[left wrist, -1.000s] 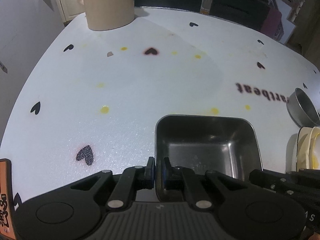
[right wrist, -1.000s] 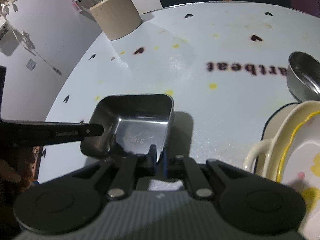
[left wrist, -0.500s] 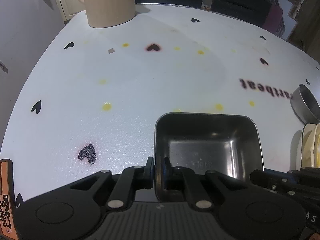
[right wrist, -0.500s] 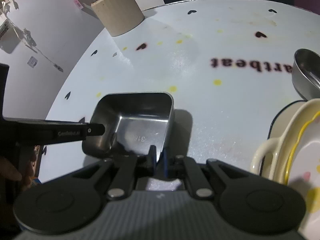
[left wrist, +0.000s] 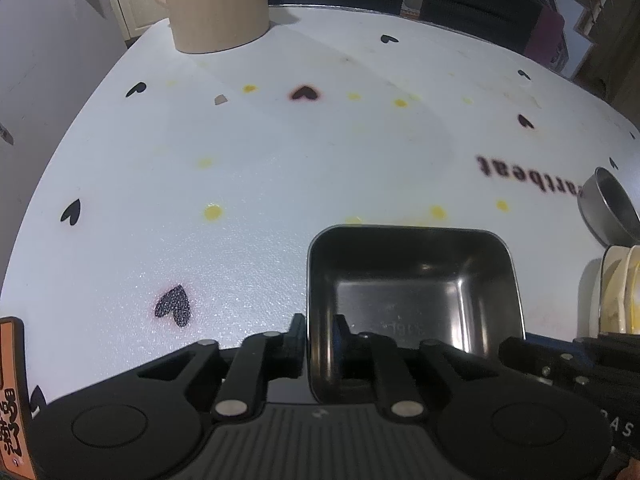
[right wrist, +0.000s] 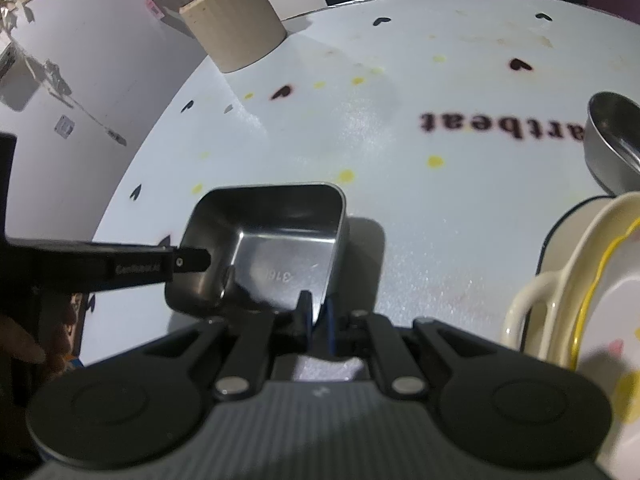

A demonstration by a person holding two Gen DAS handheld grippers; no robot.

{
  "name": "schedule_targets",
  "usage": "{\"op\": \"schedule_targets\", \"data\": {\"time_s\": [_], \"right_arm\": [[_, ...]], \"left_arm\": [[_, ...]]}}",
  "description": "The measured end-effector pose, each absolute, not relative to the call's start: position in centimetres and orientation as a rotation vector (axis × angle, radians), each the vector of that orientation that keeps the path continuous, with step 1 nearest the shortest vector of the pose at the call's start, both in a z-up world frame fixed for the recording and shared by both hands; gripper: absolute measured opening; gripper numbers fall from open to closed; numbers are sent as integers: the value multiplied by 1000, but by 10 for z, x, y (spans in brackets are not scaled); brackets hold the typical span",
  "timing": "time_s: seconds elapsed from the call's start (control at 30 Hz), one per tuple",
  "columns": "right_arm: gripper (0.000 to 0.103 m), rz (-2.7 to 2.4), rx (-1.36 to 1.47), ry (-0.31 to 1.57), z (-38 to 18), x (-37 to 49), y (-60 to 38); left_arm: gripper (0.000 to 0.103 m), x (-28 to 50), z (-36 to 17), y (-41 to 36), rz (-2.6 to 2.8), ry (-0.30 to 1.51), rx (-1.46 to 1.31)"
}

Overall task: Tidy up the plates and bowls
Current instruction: 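Carry the steel tray toward the stacked bowls and lower it onto the table, then open both grippers to release the steel tray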

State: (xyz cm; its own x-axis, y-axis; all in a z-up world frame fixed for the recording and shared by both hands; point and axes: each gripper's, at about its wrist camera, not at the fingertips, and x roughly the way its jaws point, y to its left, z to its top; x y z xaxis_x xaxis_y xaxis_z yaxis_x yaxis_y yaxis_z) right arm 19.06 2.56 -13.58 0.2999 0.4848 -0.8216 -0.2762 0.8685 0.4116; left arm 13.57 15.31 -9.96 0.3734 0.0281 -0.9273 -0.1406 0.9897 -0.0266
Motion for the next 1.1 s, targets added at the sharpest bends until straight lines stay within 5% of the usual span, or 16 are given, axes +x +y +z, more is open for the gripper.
{"op": "schedule_targets", "data": {"time_s": [0.13,0.27,0.43,0.8,1.1], "right_arm": [[15,485,209,1147,-132,192,24],[38,488,209,1107,-122,189,20],[64,474,200,1040,-100,185,0],[102,324,92,937,-48,174,-118],[103,146,110,846,-29,179,-266]], "left_arm": [[40,132,-94,154,116,1169,-107],[56,126,-84,154,125,1147,-109],[92,119,-64,147,138,1089,-132],[103,112,-8,57,16,902,-86],[103,141,17,-71,-170,805,-64]]}}
